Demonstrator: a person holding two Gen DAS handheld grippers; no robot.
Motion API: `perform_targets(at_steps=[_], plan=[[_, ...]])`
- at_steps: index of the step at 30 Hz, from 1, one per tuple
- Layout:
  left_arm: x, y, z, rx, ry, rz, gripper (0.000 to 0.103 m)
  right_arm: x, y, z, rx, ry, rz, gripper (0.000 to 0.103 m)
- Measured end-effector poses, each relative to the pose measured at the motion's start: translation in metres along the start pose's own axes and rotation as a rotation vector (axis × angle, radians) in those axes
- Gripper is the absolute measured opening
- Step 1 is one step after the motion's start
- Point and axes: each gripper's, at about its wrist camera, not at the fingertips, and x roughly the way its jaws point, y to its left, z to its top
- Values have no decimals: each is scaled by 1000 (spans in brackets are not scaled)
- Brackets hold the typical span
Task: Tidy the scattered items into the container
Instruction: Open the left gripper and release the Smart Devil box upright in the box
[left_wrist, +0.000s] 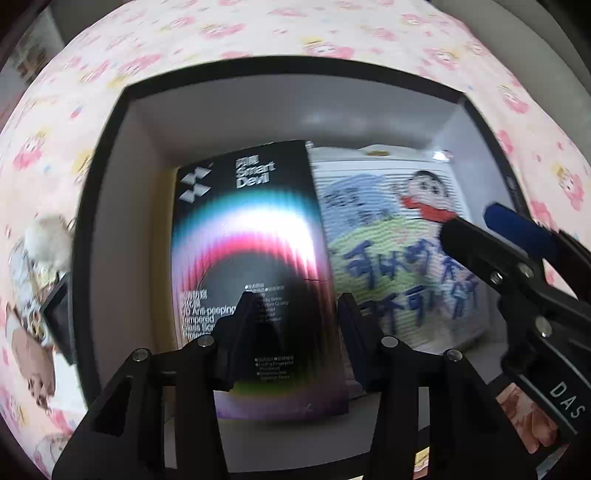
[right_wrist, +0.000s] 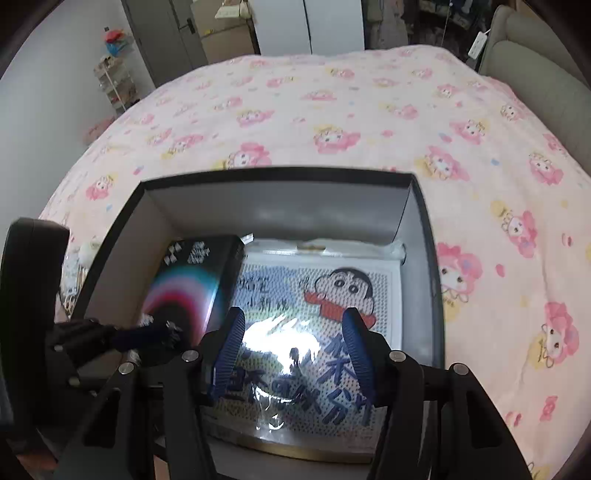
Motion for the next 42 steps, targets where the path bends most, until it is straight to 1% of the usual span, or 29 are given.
perform_targets(at_steps=[2,3,4,5,7,8,10,12,15,17,19,21,22,24,25,28,30,32,34,35,37,39,40,41,42], plan=[[1,12,-2,-17,15,37,50,2,1,1,3,13,33,52],[3,18,-3,-30,32,34,48,4,1,4,10,20,55,52],[6,26,-4,-56,53,9,45,6,2,9,14,34,74,52],[4,34,-4,-80,45,-52,42,9,3,14,14,48,87,52],[-1,44,0,-122,40,-176,42,16,9,26,3,70,92,52],[-5,48,5,-141,24,-213,42,19,14,31,-6,73,90,52],[-8,54,18,-156,-8,-223,42,30,23,41,-30,93,98,51],[-4,58,32,-164,-15,-236,42,44,29,51,-38,120,102,52],[8,59,58,-155,-15,-222,41,62,26,68,-11,133,89,51],[18,55,75,-147,0,-211,41,72,21,80,-16,147,78,52],[30,53,90,-146,11,-223,41,80,15,90,-27,162,72,52],[33,58,99,-143,8,-211,41,87,7,97,-9,169,77,52],[34,57,106,-135,-8,-193,41,91,2,99,11,168,82,52],[28,67,106,-134,-17,-173,41,99,-3,98,21,180,92,52],[31,67,108,-138,-13,-163,41,104,-4,97,17,191,84,52],[31,69,105,-144,-2,-152,41,117,-2,90,-20,223,24,52],[30,69,100,-155,13,-151,41,122,-1,84,-28,251,27,52],[30,68,96,-157,11,-151,41,119,1,78,-50,240,27,52],[29,68,93,-149,7,-162,41,115,1,72,-50,263,48,52],[30,66,92,-144,5,-164,41,112,-1,69,-44,260,64,52],[28,64,89,-128,-1,-170,41,106,-5,67,-33,245,56,52],[28,61,84,-135,6,-195,41,95,-13,69,30,210,73,52],[23,59,80,-134,-7,-200,41,88,-15,68,54,196,82,52],[15,55,74,-120,-38,-175,42,79,-16,68,70,174,84,52],[7,53,68,-105,-64,-149,42,65,-14,66,73,134,76,52]])
